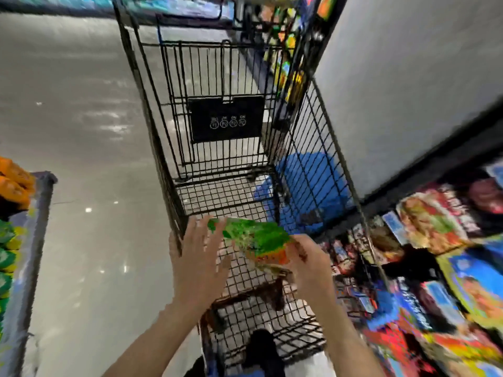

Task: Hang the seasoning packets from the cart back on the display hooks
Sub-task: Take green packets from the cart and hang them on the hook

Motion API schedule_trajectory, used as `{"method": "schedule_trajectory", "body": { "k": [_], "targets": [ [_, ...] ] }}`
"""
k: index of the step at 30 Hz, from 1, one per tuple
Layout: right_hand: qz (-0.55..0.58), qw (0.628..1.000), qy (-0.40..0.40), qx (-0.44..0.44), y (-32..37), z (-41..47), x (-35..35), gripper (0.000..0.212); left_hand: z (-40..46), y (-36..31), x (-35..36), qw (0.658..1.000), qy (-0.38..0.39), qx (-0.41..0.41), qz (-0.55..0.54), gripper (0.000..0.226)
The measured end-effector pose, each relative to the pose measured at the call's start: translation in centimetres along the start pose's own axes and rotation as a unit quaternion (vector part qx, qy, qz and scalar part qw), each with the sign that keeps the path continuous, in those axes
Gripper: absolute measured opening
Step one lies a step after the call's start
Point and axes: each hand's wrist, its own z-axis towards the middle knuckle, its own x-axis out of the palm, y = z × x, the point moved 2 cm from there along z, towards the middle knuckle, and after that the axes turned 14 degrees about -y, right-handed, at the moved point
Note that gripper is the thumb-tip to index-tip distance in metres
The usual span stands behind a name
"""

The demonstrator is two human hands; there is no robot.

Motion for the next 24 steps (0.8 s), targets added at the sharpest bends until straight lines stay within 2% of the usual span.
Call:
{"method": "schedule_trajectory", "body": {
  "k": [2,3,6,9,13,16,20,24],
  "targets": [
    [0.055,0.997,-0.056,-0.001,2.8,-1.3,-3.2,0.007,0.1,-1.4,-1.2,0.991,-0.018,-0.046,-0.120,0.061],
    [0.073,0.994,-0.084,-0.009,3.9,-1.9,-4.8,0.009,0.3,-2.5,-1.9,0.976,-0.029,-0.074,-0.202,0.062],
    [0.107,0.978,-0.173,-0.033,6.4,-4.1,-9.6,0.025,1.2,-7.7,-4.4,0.897,-0.007,-0.103,-0.430,0.063],
    [0.123,0.958,-0.254,-0.048,7.3,-6.9,-14.2,0.031,1.5,-13.1,-6.4,0.831,0.049,-0.082,-0.548,0.055],
    [0.125,0.921,-0.365,-0.057,8.2,-12.4,-22.0,0.037,0.0,-21.2,-7.5,0.796,0.098,-0.014,-0.597,0.055],
    [0.117,0.875,-0.466,-0.059,7.1,-17.6,-28.8,0.034,-2.3,-28.2,-9.3,0.771,0.130,0.085,-0.617,0.062],
    [0.094,0.836,-0.537,-0.067,6.0,-25.1,-37.9,0.029,-7.2,-37.8,-12.4,0.730,0.191,0.219,-0.618,0.058],
    [0.030,0.780,-0.615,-0.110,5.5,-32.4,-45.9,0.046,-14.0,-46.2,-17.3,0.677,0.184,0.308,-0.642,0.059]
  ]
}}
